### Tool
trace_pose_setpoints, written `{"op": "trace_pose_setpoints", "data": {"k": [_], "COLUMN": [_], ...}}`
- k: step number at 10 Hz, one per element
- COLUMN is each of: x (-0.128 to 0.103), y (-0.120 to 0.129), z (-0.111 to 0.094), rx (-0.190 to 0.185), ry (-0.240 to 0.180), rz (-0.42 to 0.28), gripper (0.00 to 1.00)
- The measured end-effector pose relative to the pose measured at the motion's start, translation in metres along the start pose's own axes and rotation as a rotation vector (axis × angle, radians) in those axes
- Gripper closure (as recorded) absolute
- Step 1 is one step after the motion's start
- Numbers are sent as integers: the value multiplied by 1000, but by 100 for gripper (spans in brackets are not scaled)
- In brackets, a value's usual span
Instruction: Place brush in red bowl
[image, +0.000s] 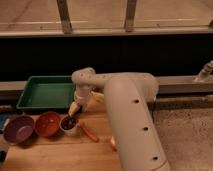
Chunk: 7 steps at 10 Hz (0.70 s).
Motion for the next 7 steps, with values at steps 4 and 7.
{"op": "trace_pose_setpoints", "data": {"k": [4,7], "x": [2,-7], "y": [2,4], "z": [-17,-42], "rx": [18,49], "ry": [-43,-95], "rz": [8,6], "gripper": [100,100]}}
